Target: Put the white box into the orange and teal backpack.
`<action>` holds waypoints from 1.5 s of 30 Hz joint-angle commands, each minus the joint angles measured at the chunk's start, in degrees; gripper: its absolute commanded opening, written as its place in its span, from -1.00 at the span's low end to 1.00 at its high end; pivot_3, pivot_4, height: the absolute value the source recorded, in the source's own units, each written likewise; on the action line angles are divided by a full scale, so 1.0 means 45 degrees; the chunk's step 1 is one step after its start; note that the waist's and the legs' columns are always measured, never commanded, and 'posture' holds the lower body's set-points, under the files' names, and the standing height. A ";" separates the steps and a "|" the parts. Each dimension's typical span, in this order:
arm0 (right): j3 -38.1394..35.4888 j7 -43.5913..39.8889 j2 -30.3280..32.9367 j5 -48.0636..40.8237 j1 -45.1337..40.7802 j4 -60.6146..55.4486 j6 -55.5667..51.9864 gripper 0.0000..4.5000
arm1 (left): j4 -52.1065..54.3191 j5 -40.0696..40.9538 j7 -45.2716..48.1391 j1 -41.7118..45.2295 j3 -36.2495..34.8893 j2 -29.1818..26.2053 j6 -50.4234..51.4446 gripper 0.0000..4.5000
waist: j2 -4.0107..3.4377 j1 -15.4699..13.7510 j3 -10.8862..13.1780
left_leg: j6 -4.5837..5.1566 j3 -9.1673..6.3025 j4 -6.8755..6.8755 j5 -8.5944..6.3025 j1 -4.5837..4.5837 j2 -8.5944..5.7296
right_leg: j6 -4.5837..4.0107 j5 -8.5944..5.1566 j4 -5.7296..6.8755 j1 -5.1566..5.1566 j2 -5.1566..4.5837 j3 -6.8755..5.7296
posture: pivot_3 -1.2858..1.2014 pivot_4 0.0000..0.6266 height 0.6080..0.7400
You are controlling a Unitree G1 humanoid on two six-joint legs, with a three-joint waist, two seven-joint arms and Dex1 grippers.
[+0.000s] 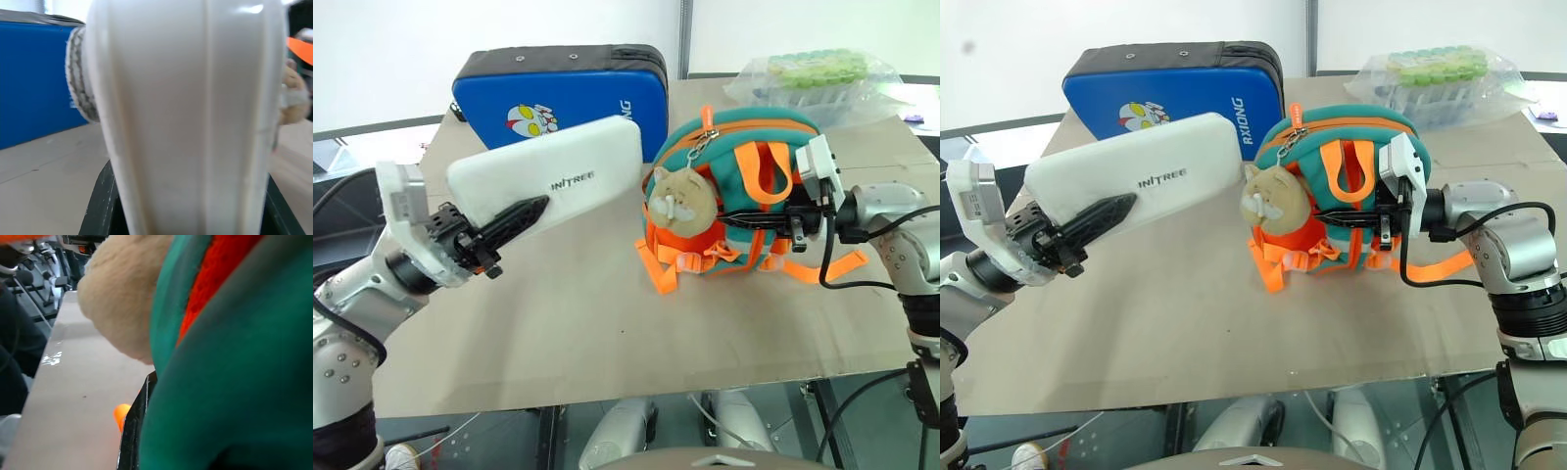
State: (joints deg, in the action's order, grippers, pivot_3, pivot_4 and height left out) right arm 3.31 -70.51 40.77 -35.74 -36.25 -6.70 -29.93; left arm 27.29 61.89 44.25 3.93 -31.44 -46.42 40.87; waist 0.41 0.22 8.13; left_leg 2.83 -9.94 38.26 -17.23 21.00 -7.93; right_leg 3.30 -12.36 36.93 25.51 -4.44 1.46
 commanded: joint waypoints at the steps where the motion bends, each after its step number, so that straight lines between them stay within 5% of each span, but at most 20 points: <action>1: -0.0759 -0.0069 0.0085 -0.0532 -0.0149 -0.0532 -0.0088 -0.98 | 0.0464 -0.0654 0.1228 0.0491 0.0751 -0.0681 -0.0632 -0.51 | 0.0000 0.0002 0.0000 | 0.0000 -0.0001 -0.0001 0.0000 0.0000 0.0002 | 0.0000 0.0000 0.0000 0.0001 0.0001 0.0000 | 0.03 -0.52 1.00; 9: -0.0902 -0.0537 0.0262 -0.1453 0.0065 -0.1573 -0.0609 -0.98 | -0.0778 -0.3515 0.3088 0.3608 0.4713 -0.0585 -0.2036 -0.51 | -0.0002 -0.0191 0.0004 | -0.0001 -0.0010 -0.0011 -0.0001 0.0009 0.0007 | 0.0001 0.0001 -0.0017 0.0004 0.0002 -0.0016 | 0.03 -0.52 1.00; 16: -0.0339 -0.0473 -0.0168 -0.1209 0.0333 -0.1929 -0.0484 -0.98 | -0.2432 -0.6488 0.2216 0.7869 0.9400 0.2210 -0.1344 -0.51 | 0.0012 -0.0224 0.0009 | 0.0000 -0.0018 0.0018 0.0000 0.0041 0.0006 | 0.0024 0.0015 -0.0021 0.0002 -0.0004 -0.0042 | 0.03 -0.52 1.00; 23: -0.0597 0.0164 -0.0158 -0.0961 0.1221 -0.2410 -0.0406 -0.98 | -0.5295 -0.9816 0.1787 0.9038 1.2183 0.4715 -0.2538 -0.51 | 0.0013 -0.0165 0.0007 | 0.0001 -0.0001 0.0025 0.0001 0.0042 0.0012 | 0.0032 0.0019 -0.0023 0.0016 0.0002 -0.0047 | 0.03 -0.52 1.00; 24: -0.0666 0.0331 -0.0136 -0.0890 0.1341 -0.2435 -0.0373 -1.00 | -0.5426 -1.0075 0.1844 0.9011 1.2316 0.4771 -0.2574 -0.06 | 0.0014 -0.0161 0.0006 | 0.0001 0.0001 0.0029 0.0001 0.0041 0.0012 | 0.0033 0.0019 -0.0020 0.0016 0.0002 -0.0045 | 0.03 -0.52 1.00; 30: -0.1143 0.1364 -0.0822 -0.0550 0.2002 -0.1388 0.0197 -1.00 | -0.4514 -0.7802 0.2194 0.7939 0.9103 0.4452 -0.1813 0.95 | 0.0015 -0.0130 0.0002 | 0.0001 0.0005 0.0030 0.0001 0.0012 0.0012 | 0.0042 0.0030 0.0000 0.0006 0.0006 -0.0034 | 0.03 -0.52 1.00; 35: -0.0956 0.1732 -0.1157 -0.0219 0.1914 -0.0889 0.0326 -1.00 | -0.3207 -0.3033 0.2993 0.6497 0.5006 0.2697 0.1348 0.95 | 0.0013 0.0180 0.0003 | -0.0001 0.0014 0.0024 0.0001 -0.0012 0.0030 | 0.0041 0.0031 0.0032 0.0018 0.0039 -0.0016 | 0.03 -0.52 1.00; 39: -0.0815 0.1803 -0.1339 -0.0023 0.1640 -0.0683 0.0403 -1.00 | -0.2861 0.0310 0.2271 0.5858 0.3219 0.1719 0.4122 0.95 | 0.0013 0.0099 0.0004 | -0.0001 0.0012 0.0028 0.0000 -0.0018 0.0029 | 0.0041 0.0032 0.0035 0.0009 0.0040 -0.0020 | 0.03 -0.52 1.00; 45: -0.0648 0.1768 -0.1539 0.0130 0.1129 -0.0534 0.0268 -1.00 | -0.1634 0.1352 0.0100 0.5803 0.4035 0.2581 0.5056 0.95 | 0.0015 0.0007 0.0003 | -0.0001 0.0010 0.0045 0.0000 -0.0018 0.0021 | 0.0039 0.0042 0.0028 -0.0008 0.0032 -0.0025 | 0.03 -0.52 1.00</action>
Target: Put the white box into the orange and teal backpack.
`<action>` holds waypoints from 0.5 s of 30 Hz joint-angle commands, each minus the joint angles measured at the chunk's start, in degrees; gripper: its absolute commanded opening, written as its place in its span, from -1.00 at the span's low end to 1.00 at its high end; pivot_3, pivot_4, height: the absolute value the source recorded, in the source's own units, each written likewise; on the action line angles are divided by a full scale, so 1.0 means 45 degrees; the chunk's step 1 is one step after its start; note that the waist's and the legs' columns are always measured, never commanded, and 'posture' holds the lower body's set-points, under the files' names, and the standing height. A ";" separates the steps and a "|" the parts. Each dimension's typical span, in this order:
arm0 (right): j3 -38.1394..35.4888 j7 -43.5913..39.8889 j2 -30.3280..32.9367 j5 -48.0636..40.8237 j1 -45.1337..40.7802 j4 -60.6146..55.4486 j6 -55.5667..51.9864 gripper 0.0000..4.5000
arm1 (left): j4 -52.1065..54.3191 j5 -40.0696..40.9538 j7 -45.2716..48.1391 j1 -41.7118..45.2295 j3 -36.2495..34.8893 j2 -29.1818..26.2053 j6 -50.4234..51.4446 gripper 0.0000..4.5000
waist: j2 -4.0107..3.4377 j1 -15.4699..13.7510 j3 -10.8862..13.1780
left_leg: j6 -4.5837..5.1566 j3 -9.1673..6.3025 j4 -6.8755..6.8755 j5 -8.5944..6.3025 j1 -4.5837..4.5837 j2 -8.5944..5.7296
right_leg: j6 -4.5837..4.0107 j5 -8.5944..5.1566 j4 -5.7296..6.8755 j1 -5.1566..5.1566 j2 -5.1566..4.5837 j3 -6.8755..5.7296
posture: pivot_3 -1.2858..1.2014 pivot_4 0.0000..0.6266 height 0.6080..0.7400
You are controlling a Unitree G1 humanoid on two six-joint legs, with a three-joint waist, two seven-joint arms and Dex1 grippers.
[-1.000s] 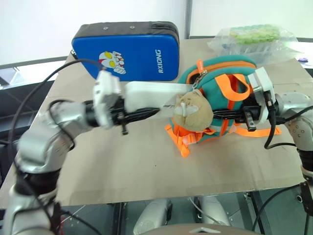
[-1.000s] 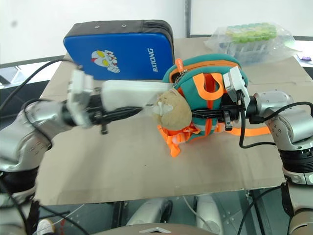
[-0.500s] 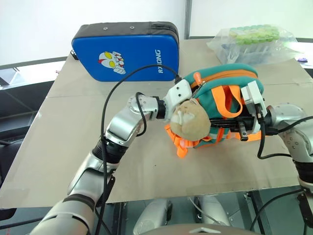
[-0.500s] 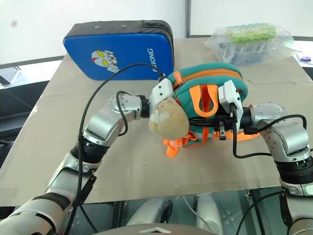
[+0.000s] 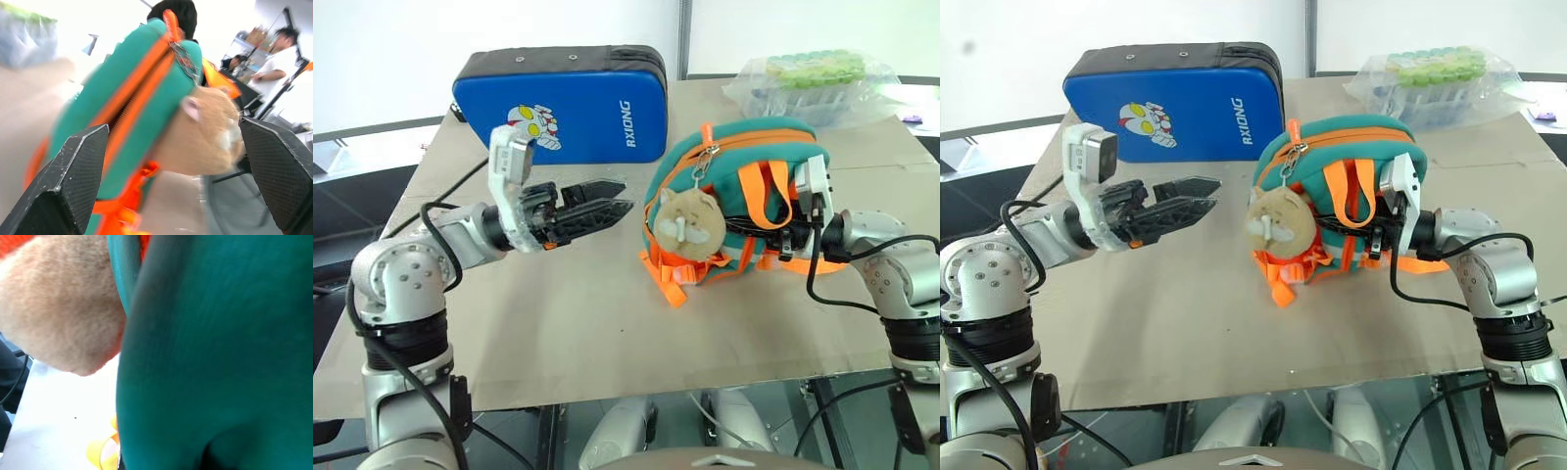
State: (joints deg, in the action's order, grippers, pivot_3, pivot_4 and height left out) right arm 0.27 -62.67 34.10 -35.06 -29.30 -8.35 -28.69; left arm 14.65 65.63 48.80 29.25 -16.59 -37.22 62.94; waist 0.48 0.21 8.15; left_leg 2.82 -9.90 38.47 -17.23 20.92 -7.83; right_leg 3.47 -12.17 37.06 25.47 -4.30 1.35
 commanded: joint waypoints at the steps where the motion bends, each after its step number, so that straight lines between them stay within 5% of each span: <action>1: 0.0035 0.0038 -0.0067 -0.0030 -0.0449 -0.0232 -0.0064 -1.00 | 0.1361 0.0415 -0.1224 0.0254 0.1115 0.0854 0.0122 0.95 | 0.0000 0.0026 0.0000 | -0.0001 0.0001 0.0000 0.0000 -0.0002 0.0001 | -0.0002 0.0002 0.0001 0.0000 0.0001 0.0002 | 0.03 -0.52 1.00; 7: 0.0143 0.0075 -0.0107 0.0067 -0.0470 -0.0388 -0.0146 -1.00 | 0.1256 -0.1098 -0.1734 0.0672 0.3169 0.1764 -0.0409 0.95 | -0.0001 0.0099 -0.0001 | -0.0003 0.0007 -0.0006 0.0000 -0.0008 0.0006 | -0.0004 0.0004 0.0004 0.0003 0.0005 0.0030 | 0.03 -0.52 1.00; 10: 0.0156 0.0165 -0.0126 0.0058 -0.0424 -0.0588 -0.0230 -1.00 | 0.1036 -0.1605 -0.1490 0.0738 0.3687 0.1917 -0.0781 0.64 | -0.0002 0.0082 -0.0002 | -0.0003 0.0017 -0.0008 0.0000 -0.0013 0.0005 | -0.0005 0.0004 0.0005 0.0002 0.0006 0.0041 | 0.03 -0.52 1.00; 15: 0.0111 0.0432 -0.0148 0.0136 -0.0348 -0.0711 -0.0225 -1.00 | 0.1112 -0.1730 -0.1037 0.0718 0.3581 0.1780 -0.1045 -0.33 | -0.0002 0.0051 -0.0002 | -0.0002 0.0013 -0.0006 0.0000 -0.0011 0.0005 | -0.0006 0.0004 0.0003 0.0001 0.0005 0.0041 | 0.03 -0.52 1.00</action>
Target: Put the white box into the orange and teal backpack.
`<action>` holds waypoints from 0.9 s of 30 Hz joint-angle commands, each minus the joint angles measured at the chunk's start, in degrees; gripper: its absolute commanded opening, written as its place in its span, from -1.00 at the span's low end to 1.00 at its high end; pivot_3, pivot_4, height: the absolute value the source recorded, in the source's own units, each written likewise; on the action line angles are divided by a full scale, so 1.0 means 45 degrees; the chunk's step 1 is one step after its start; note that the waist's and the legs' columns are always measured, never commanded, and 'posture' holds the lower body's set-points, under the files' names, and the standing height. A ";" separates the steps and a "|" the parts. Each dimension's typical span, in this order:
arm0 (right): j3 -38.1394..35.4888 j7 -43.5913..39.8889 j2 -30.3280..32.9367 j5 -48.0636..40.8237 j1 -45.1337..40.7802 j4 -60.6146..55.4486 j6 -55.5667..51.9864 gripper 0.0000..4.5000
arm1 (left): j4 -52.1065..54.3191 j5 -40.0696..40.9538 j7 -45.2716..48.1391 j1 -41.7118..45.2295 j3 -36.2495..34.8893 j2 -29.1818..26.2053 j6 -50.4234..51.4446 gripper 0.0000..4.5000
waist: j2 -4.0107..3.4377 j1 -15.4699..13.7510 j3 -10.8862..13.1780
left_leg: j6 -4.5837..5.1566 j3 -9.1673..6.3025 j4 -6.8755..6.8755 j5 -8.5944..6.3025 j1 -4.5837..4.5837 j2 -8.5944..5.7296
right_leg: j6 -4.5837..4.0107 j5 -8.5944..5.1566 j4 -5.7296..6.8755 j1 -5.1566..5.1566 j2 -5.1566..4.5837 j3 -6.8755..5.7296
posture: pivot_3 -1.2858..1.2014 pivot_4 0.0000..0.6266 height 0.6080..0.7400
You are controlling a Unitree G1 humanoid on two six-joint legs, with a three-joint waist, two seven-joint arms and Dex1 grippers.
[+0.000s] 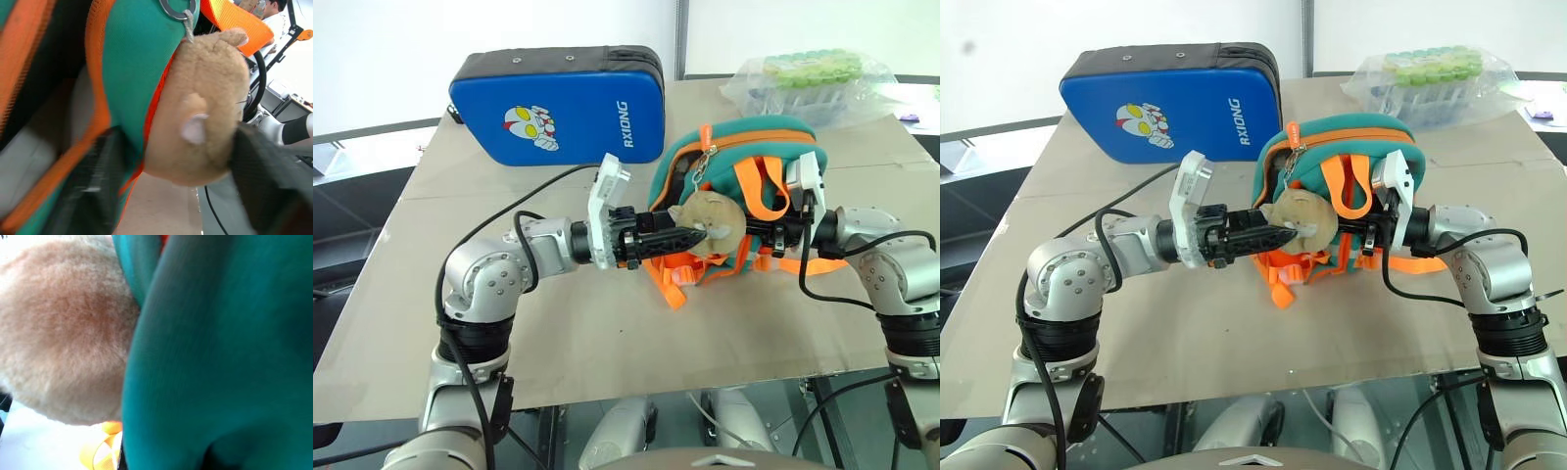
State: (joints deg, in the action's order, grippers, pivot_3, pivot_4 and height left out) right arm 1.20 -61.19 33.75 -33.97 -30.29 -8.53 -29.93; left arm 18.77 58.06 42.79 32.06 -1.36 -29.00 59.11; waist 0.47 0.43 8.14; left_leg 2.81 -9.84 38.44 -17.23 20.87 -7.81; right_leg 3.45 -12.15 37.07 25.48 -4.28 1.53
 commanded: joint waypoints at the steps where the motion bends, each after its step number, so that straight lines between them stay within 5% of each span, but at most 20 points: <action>1: -0.0085 0.0167 -0.0075 -0.0059 -0.0110 -0.0658 0.0074 -1.00 | 0.0238 -0.0114 0.0340 0.0062 0.0120 -0.0090 -0.0298 -0.50 | 0.0000 0.0010 0.0000 | 0.0000 0.0001 0.0000 0.0000 0.0000 0.0000 | 0.0000 0.0000 0.0000 0.0001 0.0000 0.0001 | 0.03 -0.52 1.00; 4: -0.0043 0.0281 -0.0089 0.0063 -0.0067 -0.0588 0.0155 -1.00 | 0.0459 -0.0481 0.0179 -0.0075 -0.0177 -0.0149 -0.0802 -0.78 | 0.0000 0.0023 0.0000 | 0.0000 0.0002 -0.0002 0.0000 0.0000 0.0000 | 0.0000 0.0000 -0.0001 0.0002 0.0000 0.0000 | 0.03 -0.52 1.00; 7: -0.0017 0.0298 -0.0134 0.0204 -0.0065 -0.0427 0.0287 -1.00 | 0.0522 -0.0539 -0.0337 -0.0101 -0.0772 -0.0055 -0.1171 -0.78 | 0.0000 0.0028 0.0000 | 0.0000 0.0003 -0.0002 0.0000 -0.0001 0.0000 | 0.0000 0.0000 -0.0001 0.0002 0.0000 0.0000 | 0.03 -0.52 1.00; 8: -0.0014 0.0293 -0.0147 0.0246 -0.0067 -0.0372 0.0328 -1.00 | 0.0563 -0.0375 -0.0443 -0.0080 -0.0952 -0.0060 -0.1132 -0.33 | 0.0000 0.0026 0.0000 | 0.0000 0.0001 -0.0002 0.0000 0.0000 0.0000 | 0.0000 0.0000 -0.0001 0.0002 0.0001 0.0000 | 0.03 -0.52 1.00; 12: 0.0024 0.0284 -0.0252 0.0479 -0.0140 -0.0013 0.0592 -1.00 | 0.1353 -0.0320 -0.0310 -0.0377 -0.1144 -0.0774 -0.0966 0.33 | 0.0001 0.0035 0.0000 | -0.0001 0.0001 -0.0001 0.0000 -0.0001 0.0001 | 0.0000 0.0000 0.0000 0.0002 0.0001 0.0000 | 0.03 -0.52 1.00; 27: 0.0062 0.0222 -0.0366 0.0862 -0.0312 0.0423 0.0817 -1.00 | 0.2029 0.2780 -0.1111 -0.0968 -0.2168 -0.1922 0.0143 0.33 | 0.0000 0.0043 0.0000 | -0.0001 0.0005 -0.0004 -0.0001 -0.0005 0.0003 | -0.0005 0.0003 0.0000 0.0004 0.0008 0.0011 | 0.03 -0.52 1.00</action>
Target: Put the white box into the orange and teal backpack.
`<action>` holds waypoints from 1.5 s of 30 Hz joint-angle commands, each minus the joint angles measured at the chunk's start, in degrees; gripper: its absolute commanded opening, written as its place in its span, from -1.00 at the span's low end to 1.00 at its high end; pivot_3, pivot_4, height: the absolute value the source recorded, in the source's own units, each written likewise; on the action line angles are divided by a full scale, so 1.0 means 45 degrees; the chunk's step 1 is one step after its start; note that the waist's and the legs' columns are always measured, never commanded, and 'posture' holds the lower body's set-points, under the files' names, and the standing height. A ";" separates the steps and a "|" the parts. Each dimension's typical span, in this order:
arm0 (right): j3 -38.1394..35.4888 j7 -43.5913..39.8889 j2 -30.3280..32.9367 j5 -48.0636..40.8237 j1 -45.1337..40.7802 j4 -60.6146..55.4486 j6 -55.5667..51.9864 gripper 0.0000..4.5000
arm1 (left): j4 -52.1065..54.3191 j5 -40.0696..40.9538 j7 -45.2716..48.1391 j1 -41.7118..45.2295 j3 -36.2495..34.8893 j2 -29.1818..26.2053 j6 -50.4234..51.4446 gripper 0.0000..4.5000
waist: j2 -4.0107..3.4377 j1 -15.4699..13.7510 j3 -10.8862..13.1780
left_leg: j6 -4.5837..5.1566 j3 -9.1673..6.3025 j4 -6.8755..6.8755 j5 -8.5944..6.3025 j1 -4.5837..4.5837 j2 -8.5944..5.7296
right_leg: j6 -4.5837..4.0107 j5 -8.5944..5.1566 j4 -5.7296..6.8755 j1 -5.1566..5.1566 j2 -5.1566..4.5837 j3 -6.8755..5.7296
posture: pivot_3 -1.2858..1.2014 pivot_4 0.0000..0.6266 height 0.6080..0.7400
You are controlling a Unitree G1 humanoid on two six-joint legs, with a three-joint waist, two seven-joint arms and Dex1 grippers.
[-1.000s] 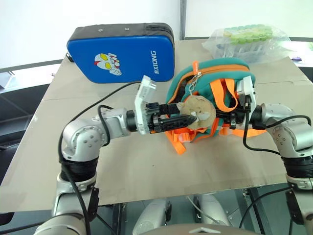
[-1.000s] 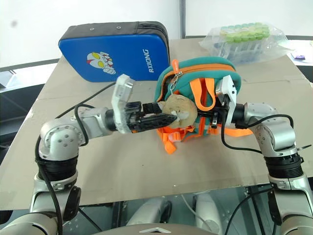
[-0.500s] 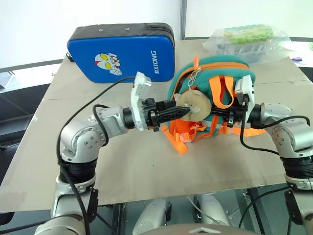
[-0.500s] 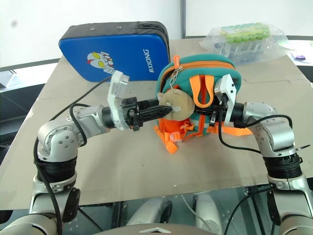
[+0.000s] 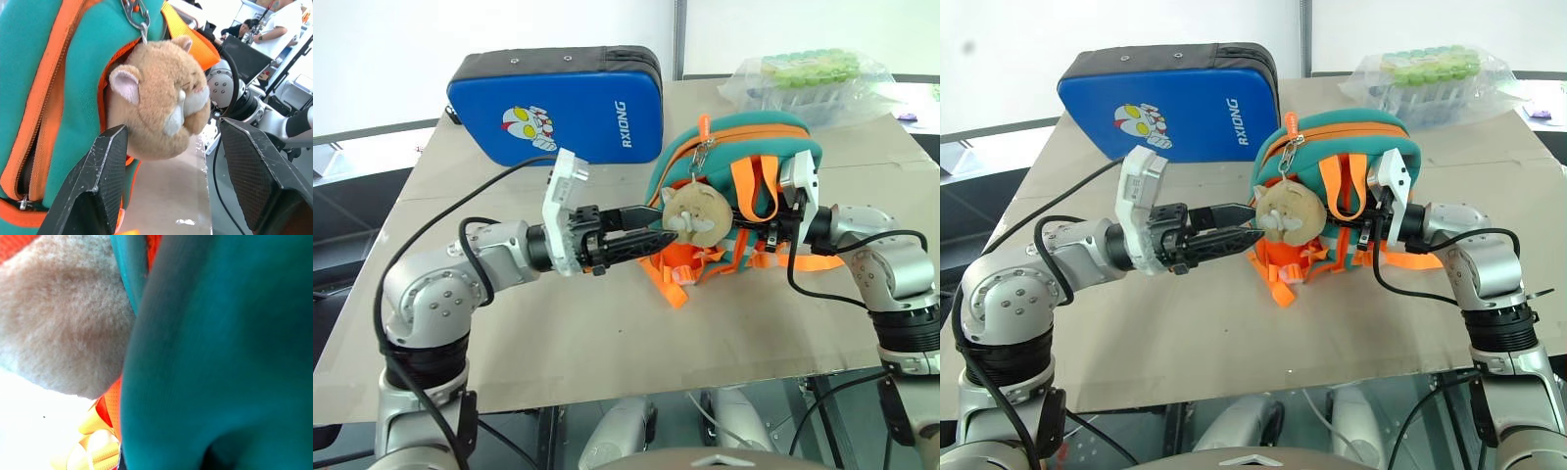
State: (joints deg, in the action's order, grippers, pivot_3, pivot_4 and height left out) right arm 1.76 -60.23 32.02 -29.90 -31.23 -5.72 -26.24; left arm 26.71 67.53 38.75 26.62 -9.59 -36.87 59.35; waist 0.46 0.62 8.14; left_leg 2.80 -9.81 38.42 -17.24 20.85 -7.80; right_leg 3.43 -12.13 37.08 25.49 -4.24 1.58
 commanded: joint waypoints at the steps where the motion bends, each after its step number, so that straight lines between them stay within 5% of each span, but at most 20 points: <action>1: -0.0070 0.0000 0.0019 -0.0082 -0.0076 -0.0271 -0.0039 -1.00 | 0.0237 0.0631 -0.0256 0.0252 -0.0186 -0.0202 0.0135 0.33 | 0.0000 0.0002 0.0000 | 0.0000 0.0002 0.0000 0.0000 -0.0001 0.0000 | 0.0000 0.0000 0.0000 0.0000 0.0000 0.0000 | 0.03 -0.52 1.00; 11: -0.0081 0.0072 -0.0022 -0.0309 0.0058 -0.0866 -0.0361 -1.00 | -0.1163 -0.1249 -0.1439 0.1303 0.1754 0.1466 -0.0155 0.33 | 0.0000 0.0006 0.0000 | 0.0000 0.0002 0.0002 0.0000 0.0001 -0.0001 | 0.0000 0.0001 0.0000 -0.0002 0.0000 0.0001 | 0.03 -0.52 1.00; 20: -0.0188 0.0356 -0.0032 -0.0257 0.0179 -0.1058 -0.0556 -1.00 | -0.1062 -0.1329 -0.1289 0.0994 0.1429 0.2007 -0.0424 -0.97 | 0.0000 0.0002 -0.0001 | 0.0000 0.0005 0.0002 0.0000 0.0001 0.0001 | 0.0000 0.0001 0.0000 0.0001 0.0000 0.0002 | 0.03 -0.52 1.00; 33: -0.2876 0.5183 -0.1476 0.0197 -0.2483 0.3062 -0.0060 -1.00 | -0.2458 -0.0033 0.0018 -0.0857 -0.2796 -0.0674 -0.0690 -0.97 | -0.0008 0.0035 -0.0001 | -0.0009 0.0028 -0.0005 0.0004 -0.0013 0.0012 | -0.0017 0.0011 0.0006 0.0009 0.0024 0.0000 | 0.03 -0.52 1.00; 41: -0.4181 0.7528 -0.2166 -0.0551 -0.3736 0.4369 -0.0138 -1.00 | -0.3559 -0.2660 -0.0416 -0.4914 -0.1340 -0.0298 -0.1422 -0.97 | -0.0018 0.0096 -0.0002 | -0.0009 0.0029 -0.0038 0.0004 -0.0017 0.0015 | -0.0017 0.0011 -0.0019 0.0015 0.0026 0.0004 | 0.03 -0.52 1.00; 45: -0.4506 0.8200 -0.2141 -0.1196 -0.3915 0.4287 -0.0370 -1.00 | -0.4713 -0.4196 -0.2140 -0.5033 -0.0408 0.0989 -0.2194 -0.97 | -0.0027 -0.0030 -0.0014 | -0.0010 0.0021 -0.0019 0.0005 -0.0015 0.0013 | -0.0028 0.0018 -0.0014 0.0004 0.0022 -0.0002 | 0.03 -0.52 1.00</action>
State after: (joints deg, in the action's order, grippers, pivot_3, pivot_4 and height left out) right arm -7.90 -28.70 19.52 -34.34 -46.66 14.18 -30.03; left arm 10.62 54.44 34.07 6.46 -10.98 -32.38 49.73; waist 0.34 0.48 8.08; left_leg 2.76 -9.75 38.35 -17.22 20.78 -7.74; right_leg 3.28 -12.04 37.01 25.49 -4.14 1.58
